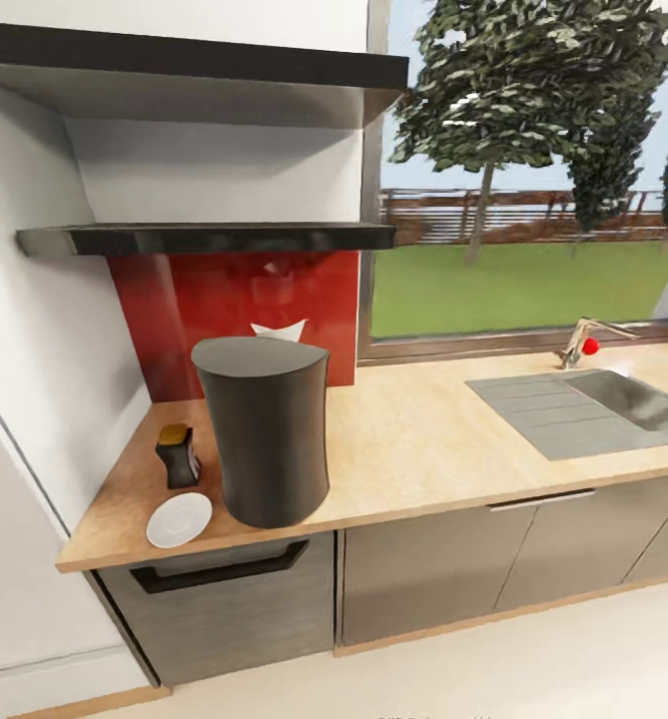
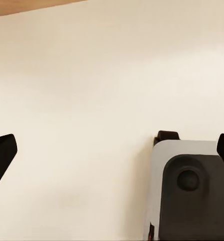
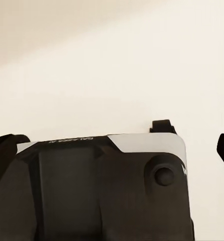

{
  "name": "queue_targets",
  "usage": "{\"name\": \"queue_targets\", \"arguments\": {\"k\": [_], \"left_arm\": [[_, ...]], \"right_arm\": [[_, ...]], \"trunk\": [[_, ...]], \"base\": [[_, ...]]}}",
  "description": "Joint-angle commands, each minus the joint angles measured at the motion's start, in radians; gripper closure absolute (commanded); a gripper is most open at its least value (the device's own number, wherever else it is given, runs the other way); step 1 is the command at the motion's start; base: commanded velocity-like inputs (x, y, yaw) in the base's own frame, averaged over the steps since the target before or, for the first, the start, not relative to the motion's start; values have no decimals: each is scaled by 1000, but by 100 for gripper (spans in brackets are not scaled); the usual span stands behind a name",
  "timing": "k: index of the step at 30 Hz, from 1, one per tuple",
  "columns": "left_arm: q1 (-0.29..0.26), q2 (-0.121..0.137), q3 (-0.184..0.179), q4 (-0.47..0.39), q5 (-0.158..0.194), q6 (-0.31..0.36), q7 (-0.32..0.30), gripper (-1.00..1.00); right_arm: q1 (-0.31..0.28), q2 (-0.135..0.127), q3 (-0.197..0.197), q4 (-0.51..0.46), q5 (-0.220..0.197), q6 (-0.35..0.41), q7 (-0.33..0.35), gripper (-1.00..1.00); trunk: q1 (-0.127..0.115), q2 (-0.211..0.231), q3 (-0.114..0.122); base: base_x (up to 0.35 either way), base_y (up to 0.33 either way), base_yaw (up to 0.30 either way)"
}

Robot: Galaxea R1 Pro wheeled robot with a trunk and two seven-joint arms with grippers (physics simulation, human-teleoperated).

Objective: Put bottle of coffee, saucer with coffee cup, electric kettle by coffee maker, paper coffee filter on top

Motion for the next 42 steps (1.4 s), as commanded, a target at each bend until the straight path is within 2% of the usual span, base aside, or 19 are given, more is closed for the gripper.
{"name": "queue_targets", "arguments": {"k": [1,10,25,42], "left_arm": [[2,1,9,0,-8,-3,-5,-100],[23,3,8,2,-8,-2,-5,-100],[26,0,9,2,-7,0,-3,-100],[26,-3,9,1,-7,0,-3,-100]], "right_arm": [[-1,0,8,-1,-10,5,2,-100],[-1,0,7,-1,-10,5,2,-100],[-1,1,8,-1,-9,5,2,-100],[-1,1,10,-1,-5,4,1,-100]], "trunk": [[1,-2,-2],[1,-2,-2],[1,-2,-2],[1,-2,-2]], "base": [[7,-270,-291],[5,-272,-291],[101,-264,-285],[182,-228,-25]]}}
